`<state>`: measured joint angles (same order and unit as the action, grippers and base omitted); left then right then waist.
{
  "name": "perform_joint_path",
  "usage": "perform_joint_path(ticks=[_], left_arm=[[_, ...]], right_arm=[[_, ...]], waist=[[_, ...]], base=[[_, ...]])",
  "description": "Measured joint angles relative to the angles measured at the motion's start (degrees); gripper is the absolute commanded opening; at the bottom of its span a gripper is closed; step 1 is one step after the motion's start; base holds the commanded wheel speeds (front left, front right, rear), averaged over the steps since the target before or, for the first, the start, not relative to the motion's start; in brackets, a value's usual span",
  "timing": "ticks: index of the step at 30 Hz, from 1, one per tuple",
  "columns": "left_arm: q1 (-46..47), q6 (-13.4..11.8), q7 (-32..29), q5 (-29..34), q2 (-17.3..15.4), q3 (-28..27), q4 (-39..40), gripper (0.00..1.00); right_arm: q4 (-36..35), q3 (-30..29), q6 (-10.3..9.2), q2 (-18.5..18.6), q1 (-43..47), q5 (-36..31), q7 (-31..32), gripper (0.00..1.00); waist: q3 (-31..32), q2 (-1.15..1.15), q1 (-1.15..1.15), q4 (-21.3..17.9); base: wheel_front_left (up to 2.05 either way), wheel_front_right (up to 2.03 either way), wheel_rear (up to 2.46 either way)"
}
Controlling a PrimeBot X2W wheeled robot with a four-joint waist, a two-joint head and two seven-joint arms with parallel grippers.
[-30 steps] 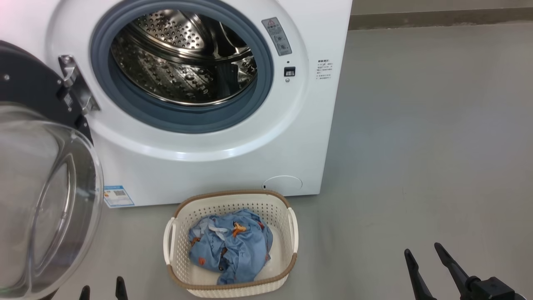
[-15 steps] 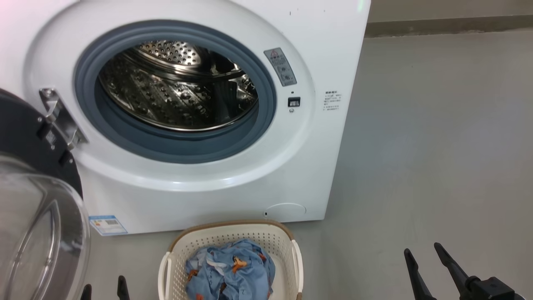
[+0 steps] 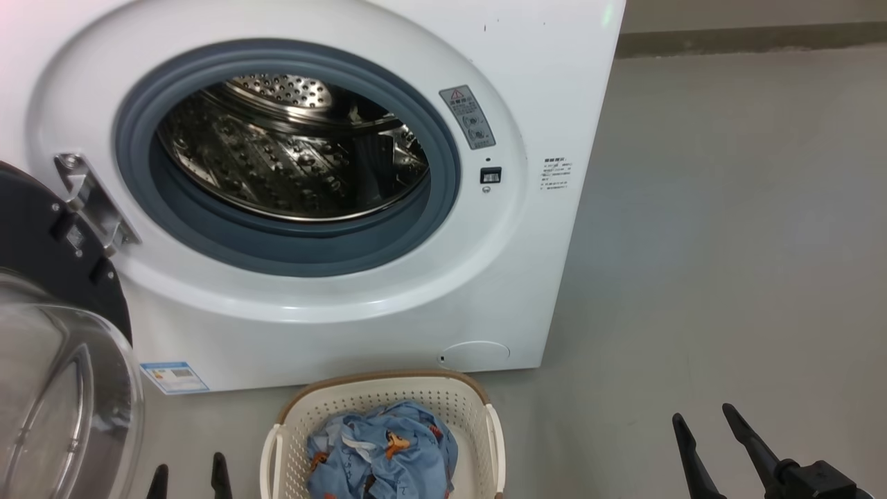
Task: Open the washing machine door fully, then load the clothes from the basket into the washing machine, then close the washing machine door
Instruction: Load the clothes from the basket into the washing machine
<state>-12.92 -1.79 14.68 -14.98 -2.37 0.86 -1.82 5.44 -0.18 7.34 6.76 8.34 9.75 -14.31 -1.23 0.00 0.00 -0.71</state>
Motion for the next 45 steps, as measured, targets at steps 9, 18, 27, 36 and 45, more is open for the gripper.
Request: perform_joint_path(ticks=[9,18,27,36,45], left_arm=[[0.9,2.1,0.0,1.6,-0.1,3.3,-4.0,1.00],[12.5,6.1,-4.3,-1.2,-0.8,5.5,-13.1,1.00],[21.8,7.7,-13.4,-4.4,-3.9,6.3,-20.8,1.00],[28.8,8.2,-18.1,-5.3,-7.0,6.3,-27.0,1.00],[36.4,7.1,-22.6,-6.7,-9.7,5.2,-32.9,1.00]], right_arm=[[-0.2,0.8,0.00,-1.4,-1.9,0.0,0.0,1.00],[-0.5,2.4,0.00,-3.3,-7.7,0.5,0.0,1.00],[-0.4,4.7,0.00,-3.8,-13.2,1.8,0.0,1.00],[-0.8,7.2,0.01,-4.0,-17.2,4.8,0.0,1.00],[-1.7,7.7,0.04,-4.0,-19.3,5.1,0.0,1.00]], waist=[[-3.7,0.00,0.00,-1.3],[-11.1,0.00,0.00,-4.7],[-19.6,0.00,0.00,-10.0],[-26.9,0.00,0.00,-15.1],[-35.3,0.00,0.00,-19.2]], base=[[0.00,0.00,0.00],[0.00,0.00,0.00],[0.00,0.00,0.00],[0.00,0.00,0.00],[0.00,0.00,0.00]])
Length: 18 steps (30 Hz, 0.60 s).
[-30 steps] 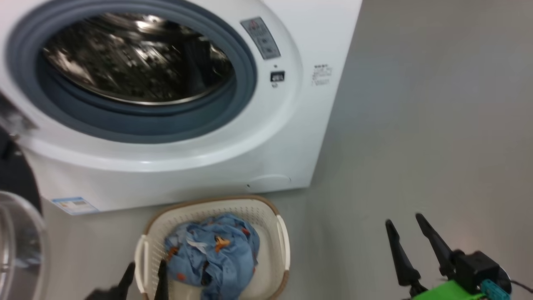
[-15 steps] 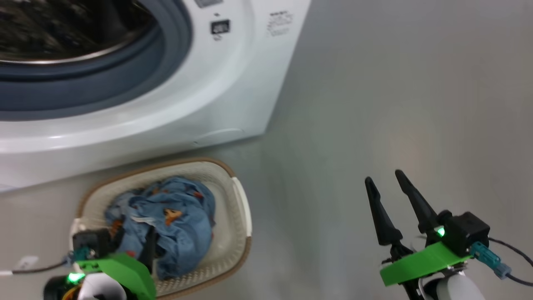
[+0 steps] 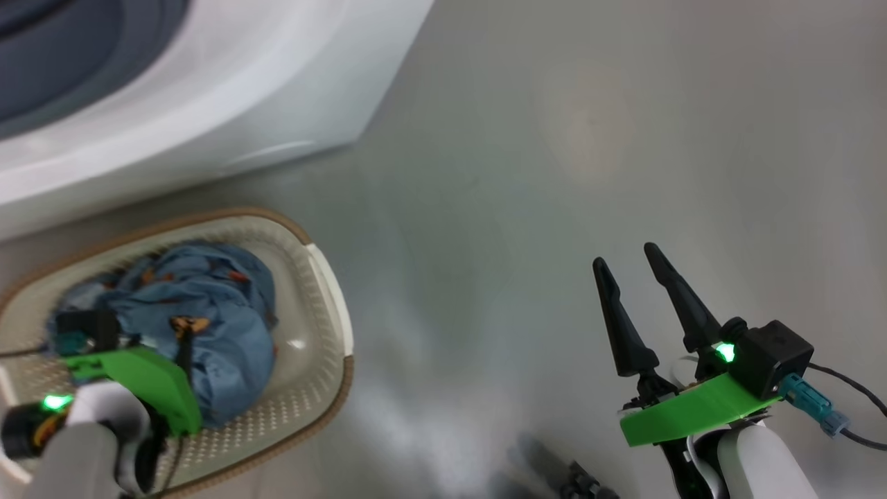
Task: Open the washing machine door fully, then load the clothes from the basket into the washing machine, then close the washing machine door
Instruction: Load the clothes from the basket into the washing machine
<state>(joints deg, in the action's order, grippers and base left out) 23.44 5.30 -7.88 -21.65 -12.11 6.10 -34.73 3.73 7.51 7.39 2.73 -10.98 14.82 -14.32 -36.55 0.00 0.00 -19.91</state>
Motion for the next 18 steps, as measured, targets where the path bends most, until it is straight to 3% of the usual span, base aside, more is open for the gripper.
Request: perform_joint_path(ticks=[18], left_arm=[[10.8,-0.2,-5.3,2.1,-5.6,1.3,-7.6,1.00]], right_arm=[[-1.9,1.1,0.00,-0.3,-3.2,3.0,-0.3,1.00]], waist=[[-11.9,0.00,0.00,-4.7]], base=[[0.00,0.00,0.00]])
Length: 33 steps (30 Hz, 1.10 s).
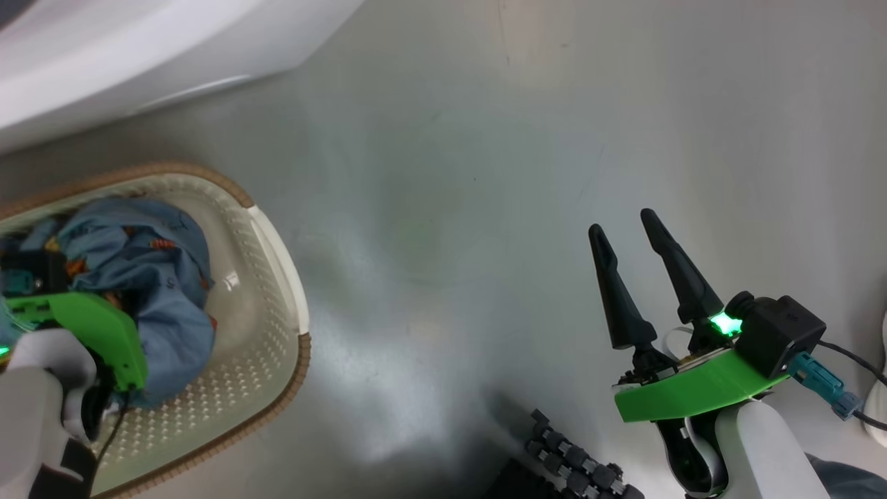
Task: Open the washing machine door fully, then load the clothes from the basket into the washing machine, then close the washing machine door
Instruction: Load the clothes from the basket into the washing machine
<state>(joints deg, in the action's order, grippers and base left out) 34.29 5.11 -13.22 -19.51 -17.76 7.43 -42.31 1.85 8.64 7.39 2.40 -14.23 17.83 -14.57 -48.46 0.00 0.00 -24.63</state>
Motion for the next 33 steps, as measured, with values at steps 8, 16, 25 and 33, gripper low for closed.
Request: perform_joint_path(ticks=[8,16,25,33], left_arm=[[4.7,-1.4,-0.4,4.6,-1.6,4.1,-4.2,1.00],[7.8,-1.9,4.5,6.1,-0.8,6.3,-10.1,0.00],[7.7,-1.8,13.7,5.3,3.3,6.7,-13.5,0.00],[0.6,-2.8,23.3,1.4,8.1,4.9,-12.0,0.00]], right_arm=[[-0.9,0.1,0.00,-0.1,-0.3,0.3,0.0,1.00],[-1.3,-1.7,0.01,-0.1,-1.1,-0.1,-0.1,1.00],[-0.7,-2.7,0.01,-0.1,-1.1,-1.4,-0.1,1.00],[1.1,-4.3,0.00,-0.1,-0.7,-4.3,-0.1,1.00]], waist=[[-3.2,0.00,0.00,-1.0],[-4.0,0.00,0.00,-0.7],[-1.1,0.00,0.00,1.8],[5.4,0.00,0.00,5.4]], base=[[0.00,0.00,0.00],[0.00,0.00,0.00],[0.00,0.00,0.00],[0.00,0.00,0.00]])
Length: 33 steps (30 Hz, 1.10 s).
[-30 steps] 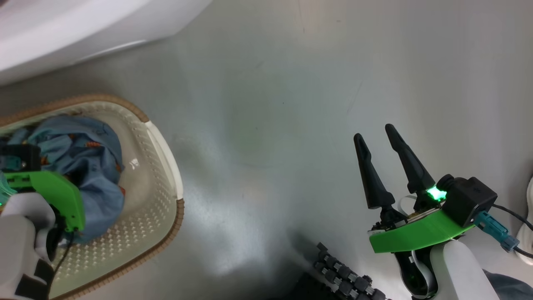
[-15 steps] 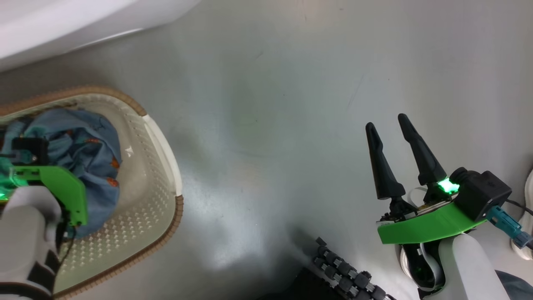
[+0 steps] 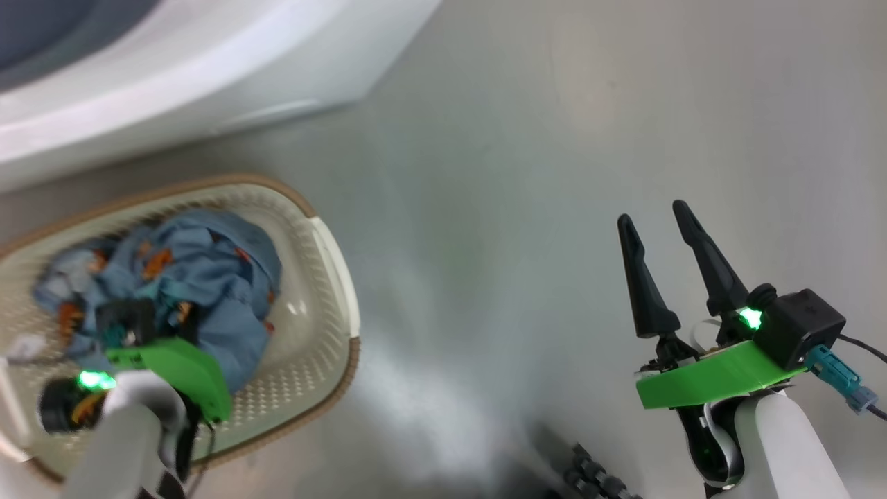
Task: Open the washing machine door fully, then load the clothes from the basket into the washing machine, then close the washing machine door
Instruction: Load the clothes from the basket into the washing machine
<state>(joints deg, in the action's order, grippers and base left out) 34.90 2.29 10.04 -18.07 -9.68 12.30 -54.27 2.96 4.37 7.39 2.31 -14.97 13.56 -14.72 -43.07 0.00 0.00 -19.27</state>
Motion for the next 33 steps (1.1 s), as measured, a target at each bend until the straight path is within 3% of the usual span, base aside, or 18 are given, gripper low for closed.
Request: perform_joint_path(ticks=[11,20,33], left_arm=[[-15.1,-0.1,4.2,-5.1,5.6,-2.6,13.1,0.00],[-30.6,-1.2,4.2,-5.4,6.7,-3.7,30.7,0.00],[-45.2,-3.8,4.2,-3.7,6.9,-5.3,45.1,0.00]], right_arm=[[2.0,-2.6,0.01,1.9,9.3,-1.3,0.0,1.00],[2.4,-3.3,0.01,3.5,16.7,-1.3,0.0,1.00],[2.4,-4.7,0.00,4.4,25.2,-3.1,0.0,1.00]], waist=[[13.3,0.00,0.00,5.6],[25.1,0.00,0.00,10.0],[38.4,0.00,0.00,14.0]], base=[[0.00,0.00,0.00],[0.00,0.00,0.00],[0.00,0.00,0.00]])
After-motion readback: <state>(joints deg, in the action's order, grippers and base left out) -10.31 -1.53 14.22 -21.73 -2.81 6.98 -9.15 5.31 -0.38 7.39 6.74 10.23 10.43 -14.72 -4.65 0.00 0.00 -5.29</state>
